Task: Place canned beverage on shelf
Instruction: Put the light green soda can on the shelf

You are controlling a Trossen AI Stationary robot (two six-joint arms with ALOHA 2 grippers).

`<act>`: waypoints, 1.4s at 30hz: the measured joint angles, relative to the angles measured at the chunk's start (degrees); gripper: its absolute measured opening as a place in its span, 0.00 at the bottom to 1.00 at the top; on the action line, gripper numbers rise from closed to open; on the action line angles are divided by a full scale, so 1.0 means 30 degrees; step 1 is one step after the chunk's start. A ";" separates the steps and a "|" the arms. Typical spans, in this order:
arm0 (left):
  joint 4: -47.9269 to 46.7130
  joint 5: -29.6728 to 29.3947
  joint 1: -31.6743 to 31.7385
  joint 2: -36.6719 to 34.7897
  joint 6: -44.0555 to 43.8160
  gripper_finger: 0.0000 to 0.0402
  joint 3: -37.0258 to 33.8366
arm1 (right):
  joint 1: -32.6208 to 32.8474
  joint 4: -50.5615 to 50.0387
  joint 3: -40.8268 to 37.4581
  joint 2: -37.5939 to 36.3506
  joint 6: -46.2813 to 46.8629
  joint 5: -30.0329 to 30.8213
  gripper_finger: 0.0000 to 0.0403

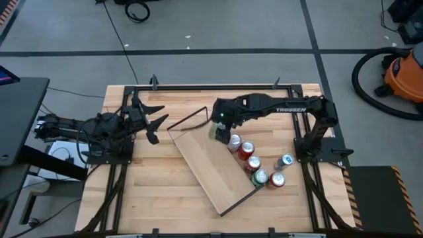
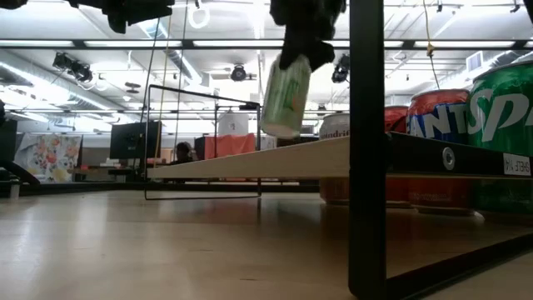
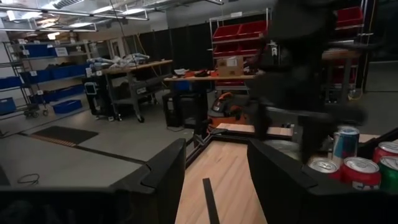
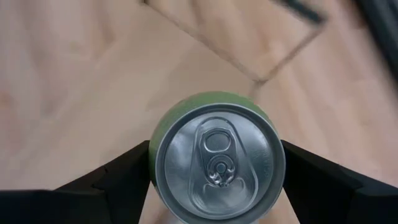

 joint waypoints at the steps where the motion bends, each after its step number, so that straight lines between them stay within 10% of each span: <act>1: 0.0000 -0.0039 0.0001 0.0000 0.0006 0.45 0.0000 | 0.0327 -0.0134 0.0000 0.0000 0.0478 -0.0287 0.80; 21: 0.4014 -0.0381 0.0045 0.0007 0.3241 0.45 0.0022 | 0.7739 -0.3597 -0.0044 0.0015 1.3645 0.3479 0.80; 42: 0.4301 -0.0323 0.0045 0.0015 0.2671 0.45 0.0022 | 1.1313 -0.2342 -0.0959 0.1623 2.1099 0.1896 0.80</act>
